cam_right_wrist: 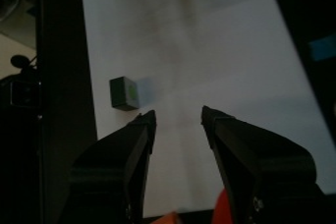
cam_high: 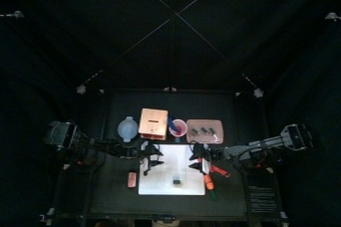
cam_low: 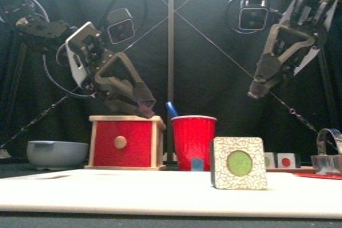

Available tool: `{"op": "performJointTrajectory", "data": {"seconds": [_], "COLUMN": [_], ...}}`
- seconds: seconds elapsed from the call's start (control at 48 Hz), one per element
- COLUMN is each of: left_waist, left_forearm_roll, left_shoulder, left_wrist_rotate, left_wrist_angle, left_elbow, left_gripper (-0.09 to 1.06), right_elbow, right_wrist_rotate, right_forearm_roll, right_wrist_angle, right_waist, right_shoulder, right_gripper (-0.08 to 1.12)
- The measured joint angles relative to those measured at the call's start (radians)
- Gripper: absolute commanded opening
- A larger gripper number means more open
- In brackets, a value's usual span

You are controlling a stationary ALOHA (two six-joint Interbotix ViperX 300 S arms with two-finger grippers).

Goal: Place sushi on board then cut the sushi with the knife then place the pieces on the plate
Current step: Place the 4 sushi pieces on the plate

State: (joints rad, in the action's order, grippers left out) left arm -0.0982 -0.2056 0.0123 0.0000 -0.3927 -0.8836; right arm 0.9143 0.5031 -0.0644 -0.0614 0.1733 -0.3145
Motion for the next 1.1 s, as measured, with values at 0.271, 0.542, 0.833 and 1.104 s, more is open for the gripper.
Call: {"op": "performJointTrajectory", "data": {"seconds": [0.271,0.542,0.833,1.104], "left_waist": [0.0,-0.002,-0.002,-0.003], "left_forearm_roll": [0.0,0.0,0.0,0.0], "left_shoulder": [-0.011,-0.012,-0.014,-0.014], "left_wrist_rotate": [0.0,-0.002,-0.002,-0.002], "left_wrist_angle": [0.0,0.0,0.0,0.0], "left_elbow": [0.008,0.009,0.008,0.009], "left_gripper": [0.82,0.82,0.82,0.82], "right_elbow": [-0.137,-0.224,-0.272,-0.327], "right_wrist_rotate": [0.0,-0.002,-0.003,-0.003], "right_forearm_roll": [0.005,0.0,-0.034,-0.048], "right_wrist_angle": [-0.006,-0.031,-0.034,-0.034], "right_waist": [0.104,0.12,0.118,0.118], "right_shoulder": [0.198,0.313,0.408,0.486], "right_gripper": [0.82,0.96,0.95,0.94]}}
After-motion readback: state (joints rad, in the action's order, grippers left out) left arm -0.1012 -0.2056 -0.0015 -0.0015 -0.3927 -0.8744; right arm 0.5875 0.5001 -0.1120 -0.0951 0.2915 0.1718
